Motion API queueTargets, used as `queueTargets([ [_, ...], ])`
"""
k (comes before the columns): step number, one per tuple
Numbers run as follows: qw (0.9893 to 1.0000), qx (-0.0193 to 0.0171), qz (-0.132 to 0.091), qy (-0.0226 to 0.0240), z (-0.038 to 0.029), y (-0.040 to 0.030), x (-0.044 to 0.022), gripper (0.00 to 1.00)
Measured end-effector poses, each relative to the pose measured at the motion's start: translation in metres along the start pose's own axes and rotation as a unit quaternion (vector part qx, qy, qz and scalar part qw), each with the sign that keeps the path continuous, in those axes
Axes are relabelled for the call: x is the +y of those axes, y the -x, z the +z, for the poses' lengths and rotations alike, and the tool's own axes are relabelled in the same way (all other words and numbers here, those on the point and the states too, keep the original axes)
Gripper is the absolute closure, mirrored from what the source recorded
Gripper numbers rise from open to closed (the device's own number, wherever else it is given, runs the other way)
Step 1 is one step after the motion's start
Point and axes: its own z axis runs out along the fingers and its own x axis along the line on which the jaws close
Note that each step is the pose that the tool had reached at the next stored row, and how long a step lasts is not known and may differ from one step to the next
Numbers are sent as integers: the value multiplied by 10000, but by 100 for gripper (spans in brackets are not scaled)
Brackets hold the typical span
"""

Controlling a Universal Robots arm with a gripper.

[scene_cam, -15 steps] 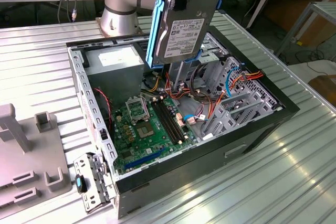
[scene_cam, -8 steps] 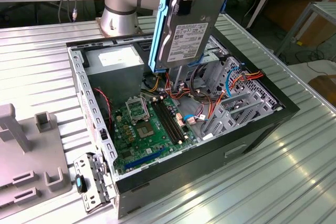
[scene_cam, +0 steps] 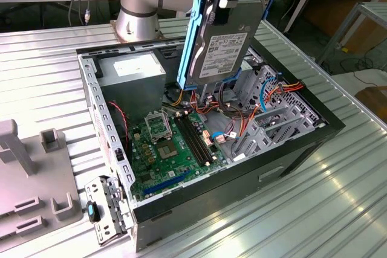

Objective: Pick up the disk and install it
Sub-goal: 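Insert the disk into the insertion slot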

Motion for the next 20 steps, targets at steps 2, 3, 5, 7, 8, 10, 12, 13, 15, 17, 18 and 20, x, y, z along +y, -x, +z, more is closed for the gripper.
queueTargets([
  [2, 10000, -1, -1, 0, 3, 0, -60, 63],
  [3, 10000, -1, 0, 0, 5, 1, -89, 63],
  [5, 10000, 0, 0, 0, 6, 1, -129, 63],
  [7, 10000, 0, 0, 0, 6, 2, -141, 63],
  [8, 10000, 0, 0, 0, 6, 2, -148, 63],
  [10, 10000, 0, 0, 0, 7, 2, -159, 63],
  [12, 10000, 0, 0, 0, 7, 2, -171, 63],
  [13, 10000, 0, 0, 0, 7, 2, -176, 63],
  [15, 10000, 0, 0, 0, 7, 2, -183, 63],
  [17, 10000, -1, 0, 0, 7, 2, -190, 63],
  [18, 10000, -1, 0, 0, 7, 2, -194, 63],
  [20, 10000, -1, -1, 0, 7, 3, -218, 63],
])
